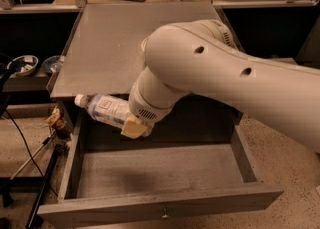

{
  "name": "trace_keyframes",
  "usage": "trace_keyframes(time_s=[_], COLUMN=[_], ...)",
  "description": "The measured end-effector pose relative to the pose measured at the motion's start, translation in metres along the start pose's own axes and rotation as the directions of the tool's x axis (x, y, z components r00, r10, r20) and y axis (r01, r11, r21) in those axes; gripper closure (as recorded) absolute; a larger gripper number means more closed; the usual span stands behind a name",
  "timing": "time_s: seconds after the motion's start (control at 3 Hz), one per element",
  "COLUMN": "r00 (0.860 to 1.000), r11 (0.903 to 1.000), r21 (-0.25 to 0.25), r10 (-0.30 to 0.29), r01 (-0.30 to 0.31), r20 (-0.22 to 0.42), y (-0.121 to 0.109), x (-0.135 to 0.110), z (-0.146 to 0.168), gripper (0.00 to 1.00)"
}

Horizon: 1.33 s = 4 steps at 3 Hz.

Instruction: Place blue plastic bottle into top drawer

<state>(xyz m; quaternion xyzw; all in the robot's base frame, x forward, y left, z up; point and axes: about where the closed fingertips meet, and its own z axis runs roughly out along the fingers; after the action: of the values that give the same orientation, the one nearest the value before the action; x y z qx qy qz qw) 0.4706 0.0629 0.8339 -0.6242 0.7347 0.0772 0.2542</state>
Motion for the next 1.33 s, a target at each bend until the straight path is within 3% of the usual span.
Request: trace_keyframes(time_s=[0.33, 1.0, 1.33], r00=[1.0, 0.998, 0.998], r11=[0.9999, 0.9923, 0.994], r21=[-0.004, -0.109, -0.098], r10=[0.009, 0.053, 0.044], r01=[-0.009, -0.058, -0.049], r20=[-0.006, -0.041, -0.052], y=[0.003, 0.044, 0.047], x=[0.0, 0.025, 0.025], z=[0.004, 0.062, 0.064], gripper=[1.0, 1.0, 1.0])
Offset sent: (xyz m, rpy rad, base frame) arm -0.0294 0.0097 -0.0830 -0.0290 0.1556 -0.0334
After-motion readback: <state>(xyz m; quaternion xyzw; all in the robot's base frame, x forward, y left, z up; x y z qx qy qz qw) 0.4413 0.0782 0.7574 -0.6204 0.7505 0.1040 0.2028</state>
